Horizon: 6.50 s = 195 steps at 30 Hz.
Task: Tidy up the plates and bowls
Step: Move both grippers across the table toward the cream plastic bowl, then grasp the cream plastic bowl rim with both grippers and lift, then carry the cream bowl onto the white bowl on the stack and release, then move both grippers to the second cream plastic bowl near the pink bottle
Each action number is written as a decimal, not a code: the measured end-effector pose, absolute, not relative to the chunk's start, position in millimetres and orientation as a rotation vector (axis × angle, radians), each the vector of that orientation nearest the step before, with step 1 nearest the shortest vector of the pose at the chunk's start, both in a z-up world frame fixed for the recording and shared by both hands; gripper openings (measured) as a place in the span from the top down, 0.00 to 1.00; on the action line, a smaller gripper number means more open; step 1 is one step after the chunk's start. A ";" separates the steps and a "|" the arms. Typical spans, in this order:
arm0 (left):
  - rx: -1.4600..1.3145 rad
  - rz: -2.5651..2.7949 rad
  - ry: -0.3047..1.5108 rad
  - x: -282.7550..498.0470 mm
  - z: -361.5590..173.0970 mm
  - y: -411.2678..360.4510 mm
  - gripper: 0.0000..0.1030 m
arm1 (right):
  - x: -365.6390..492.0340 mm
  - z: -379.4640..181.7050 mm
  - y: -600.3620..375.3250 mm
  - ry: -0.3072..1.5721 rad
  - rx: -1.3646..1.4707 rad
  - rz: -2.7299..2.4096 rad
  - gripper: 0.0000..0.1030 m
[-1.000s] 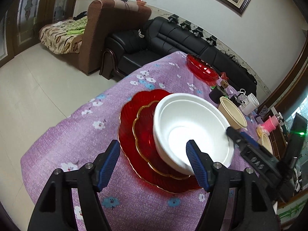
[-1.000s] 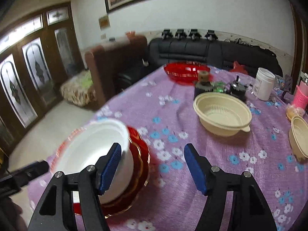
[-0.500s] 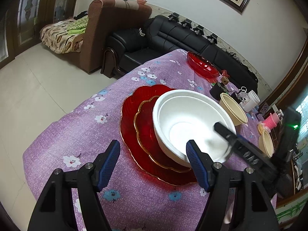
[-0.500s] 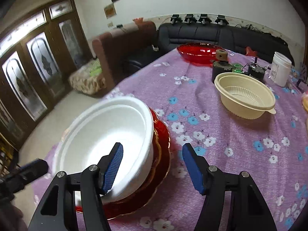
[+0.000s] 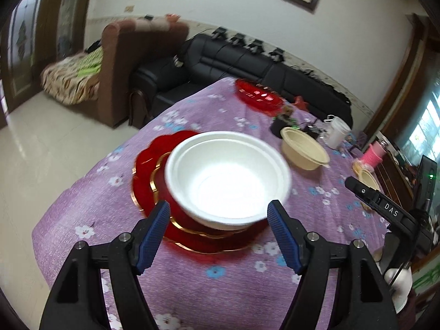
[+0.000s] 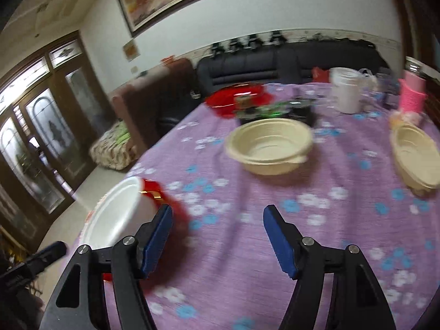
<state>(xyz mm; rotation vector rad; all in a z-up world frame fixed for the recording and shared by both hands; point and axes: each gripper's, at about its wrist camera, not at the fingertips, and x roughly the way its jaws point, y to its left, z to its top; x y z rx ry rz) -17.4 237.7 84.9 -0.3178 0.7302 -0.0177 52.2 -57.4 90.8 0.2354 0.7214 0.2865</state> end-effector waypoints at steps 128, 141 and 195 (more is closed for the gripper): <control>-0.288 -0.169 0.913 127.4 118.3 148.4 0.84 | 116.0 125.7 -70.1 0.868 0.342 0.458 0.77; -0.381 -0.041 0.902 81.9 100.0 244.1 0.84 | 95.8 117.4 36.5 0.900 0.228 0.582 0.77; 0.007 0.361 0.532 -34.5 128.3 193.4 0.03 | -16.8 134.7 35.0 0.441 -0.055 0.391 0.11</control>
